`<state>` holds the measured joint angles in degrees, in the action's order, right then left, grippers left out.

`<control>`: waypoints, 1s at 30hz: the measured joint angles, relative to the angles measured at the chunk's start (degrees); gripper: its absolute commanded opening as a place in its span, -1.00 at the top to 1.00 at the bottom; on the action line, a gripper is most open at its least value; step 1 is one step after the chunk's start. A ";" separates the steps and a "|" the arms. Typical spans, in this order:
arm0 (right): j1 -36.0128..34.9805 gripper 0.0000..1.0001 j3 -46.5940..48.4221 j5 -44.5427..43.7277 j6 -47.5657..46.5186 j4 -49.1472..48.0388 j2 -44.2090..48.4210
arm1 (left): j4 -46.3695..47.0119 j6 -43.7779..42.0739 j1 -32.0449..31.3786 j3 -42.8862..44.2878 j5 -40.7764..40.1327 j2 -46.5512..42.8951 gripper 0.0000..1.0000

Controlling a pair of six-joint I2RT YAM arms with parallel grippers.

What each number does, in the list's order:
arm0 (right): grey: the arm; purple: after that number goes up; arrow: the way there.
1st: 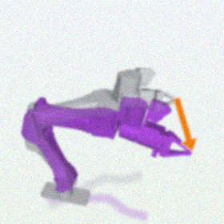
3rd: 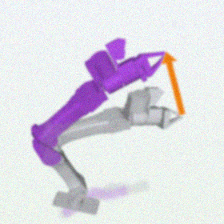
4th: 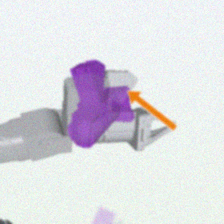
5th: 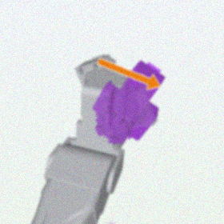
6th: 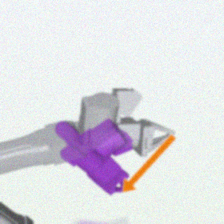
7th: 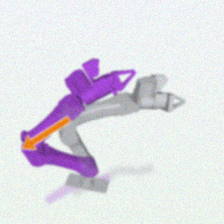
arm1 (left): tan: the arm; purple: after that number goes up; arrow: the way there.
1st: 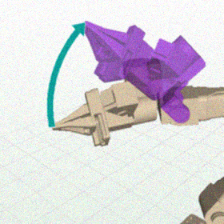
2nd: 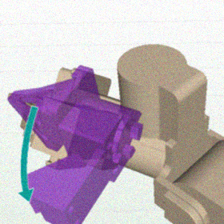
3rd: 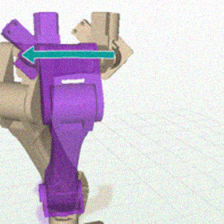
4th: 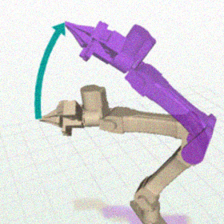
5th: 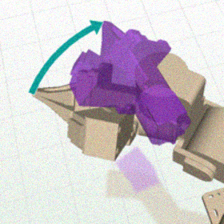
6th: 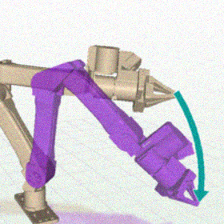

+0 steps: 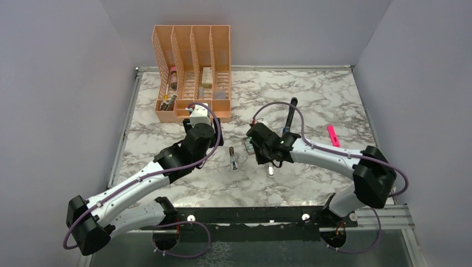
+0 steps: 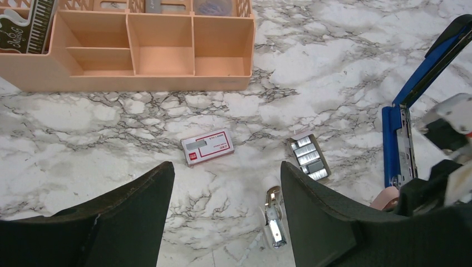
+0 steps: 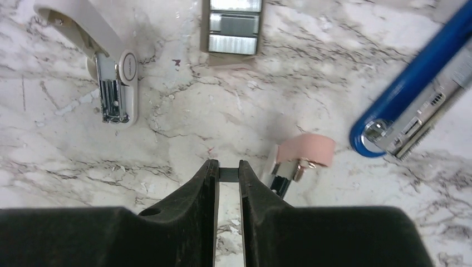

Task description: Load the staples into the stapler

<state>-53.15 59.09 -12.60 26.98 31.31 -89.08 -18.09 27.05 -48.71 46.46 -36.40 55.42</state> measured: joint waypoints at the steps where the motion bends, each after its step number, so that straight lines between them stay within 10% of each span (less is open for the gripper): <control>1: 0.00 0.55 -0.63 -0.98 1.22 0.15 1.53 | 0.00 0.00 0.00 0.00 0.00 0.00 -0.43; 30: 0.74 0.54 -8.72 -6.45 17.16 3.65 6.40 | 0.04 0.37 0.00 0.00 1.27 1.27 -0.43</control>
<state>-52.40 50.37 -19.05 44.14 34.96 -82.67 -18.04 27.42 -48.71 46.46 -35.14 56.69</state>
